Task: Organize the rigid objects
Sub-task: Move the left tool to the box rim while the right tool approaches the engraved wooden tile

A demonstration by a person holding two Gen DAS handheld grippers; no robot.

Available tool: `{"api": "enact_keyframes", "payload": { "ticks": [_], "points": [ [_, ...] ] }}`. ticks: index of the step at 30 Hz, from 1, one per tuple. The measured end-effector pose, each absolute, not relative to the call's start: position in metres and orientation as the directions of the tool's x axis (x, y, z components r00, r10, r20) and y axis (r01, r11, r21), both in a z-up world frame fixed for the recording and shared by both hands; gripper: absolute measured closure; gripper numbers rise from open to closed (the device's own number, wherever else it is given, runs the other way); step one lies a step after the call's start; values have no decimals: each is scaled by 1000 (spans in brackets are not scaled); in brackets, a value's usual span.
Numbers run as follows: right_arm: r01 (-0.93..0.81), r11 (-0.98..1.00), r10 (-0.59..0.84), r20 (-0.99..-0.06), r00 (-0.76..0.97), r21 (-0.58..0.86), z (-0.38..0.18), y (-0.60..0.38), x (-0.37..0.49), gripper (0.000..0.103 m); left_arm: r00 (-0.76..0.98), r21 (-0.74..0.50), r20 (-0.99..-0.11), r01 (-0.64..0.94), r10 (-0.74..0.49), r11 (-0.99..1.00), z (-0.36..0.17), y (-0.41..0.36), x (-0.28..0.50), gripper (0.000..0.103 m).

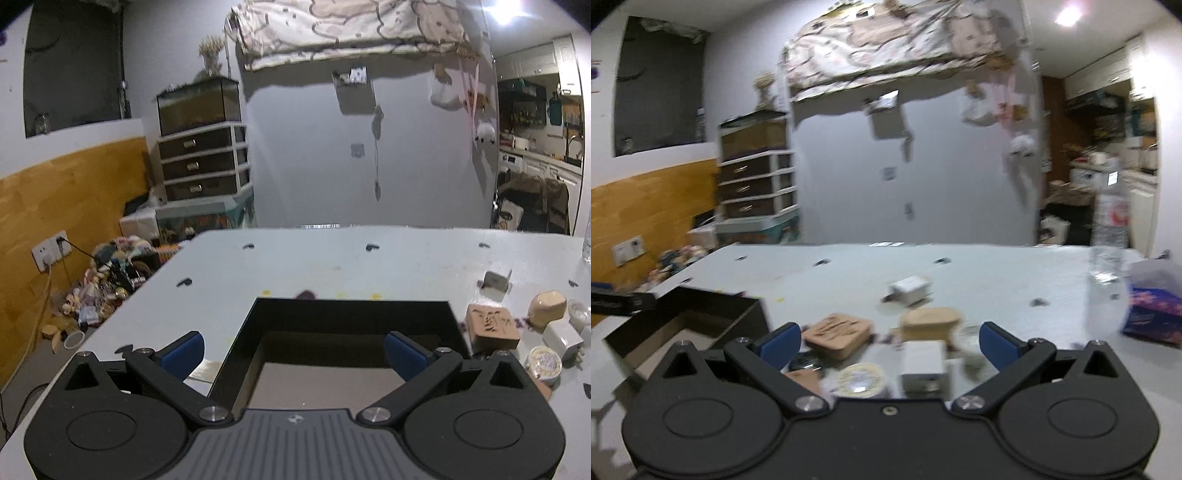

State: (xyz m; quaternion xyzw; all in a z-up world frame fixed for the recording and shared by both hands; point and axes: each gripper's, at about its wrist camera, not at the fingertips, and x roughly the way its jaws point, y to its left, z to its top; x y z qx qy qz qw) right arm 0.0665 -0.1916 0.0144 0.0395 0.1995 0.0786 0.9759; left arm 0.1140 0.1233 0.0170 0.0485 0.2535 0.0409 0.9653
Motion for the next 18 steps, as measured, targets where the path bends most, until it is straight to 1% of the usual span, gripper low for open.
{"api": "enact_keyframes", "payload": {
  "ticks": [4,6,8,10,12,16,18],
  "points": [
    [-202,968,244,-382,891,147,8,-183,74,0,845,114,-527,-33,89,993,13,130,127,12],
    [-222,965,259,-380,888,138,4,-177,77,0,834,124,-542,-39,100,991,12,133,133,17],
    [-252,959,283,-401,871,130,2,-170,82,0,820,130,-563,-38,106,991,10,137,140,22],
    [-304,941,340,-420,842,151,-2,-164,87,0,803,133,-587,-31,104,991,7,141,147,29],
    [-347,922,387,-441,809,173,-6,-158,93,0,781,135,-615,-30,108,990,2,147,153,35],
    [-379,901,433,-498,752,212,-16,-147,107,0,743,123,-661,-36,109,992,-4,158,162,47],
    [-396,889,455,-523,721,228,-22,-140,114,0,724,115,-682,-35,104,993,-8,163,165,51]
  ]
}}
